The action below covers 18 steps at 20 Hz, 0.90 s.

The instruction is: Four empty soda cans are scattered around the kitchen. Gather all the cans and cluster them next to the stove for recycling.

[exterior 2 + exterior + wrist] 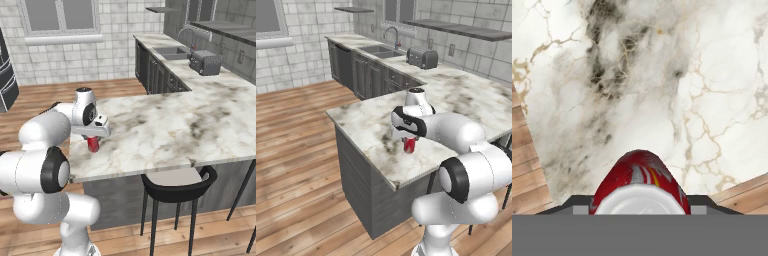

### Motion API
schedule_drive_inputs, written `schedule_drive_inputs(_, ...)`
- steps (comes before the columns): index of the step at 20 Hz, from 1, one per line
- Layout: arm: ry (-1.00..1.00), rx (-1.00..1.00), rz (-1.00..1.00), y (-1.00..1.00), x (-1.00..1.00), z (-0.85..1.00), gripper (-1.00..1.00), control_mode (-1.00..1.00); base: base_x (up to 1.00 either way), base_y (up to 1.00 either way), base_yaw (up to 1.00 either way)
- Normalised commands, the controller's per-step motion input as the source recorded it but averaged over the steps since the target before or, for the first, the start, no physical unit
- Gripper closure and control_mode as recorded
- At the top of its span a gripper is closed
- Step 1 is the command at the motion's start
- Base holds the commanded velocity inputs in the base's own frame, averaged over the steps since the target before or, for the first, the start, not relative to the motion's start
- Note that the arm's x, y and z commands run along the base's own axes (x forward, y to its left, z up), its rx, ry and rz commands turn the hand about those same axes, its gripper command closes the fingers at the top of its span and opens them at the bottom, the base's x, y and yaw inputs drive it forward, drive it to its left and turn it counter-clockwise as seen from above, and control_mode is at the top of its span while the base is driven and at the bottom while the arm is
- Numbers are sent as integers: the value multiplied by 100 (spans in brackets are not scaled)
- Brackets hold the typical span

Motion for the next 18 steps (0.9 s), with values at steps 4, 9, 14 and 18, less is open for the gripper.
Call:
schedule_drive_inputs(4, 0, 0, 0, 0, -21, 9, 100, -100, 0, 0, 0)
schedule_drive_inputs(9, 0, 0, 0, 0, -21, 5, 100, -100, 0, 0, 0)
schedule_drive_inputs(14, 0, 0, 0, -1, -27, 0, 100, -100, 0, 0, 0)
schedule_drive_inputs(18, 2, 0, 0, -3, -24, 0, 100, -100, 0, 0, 0)
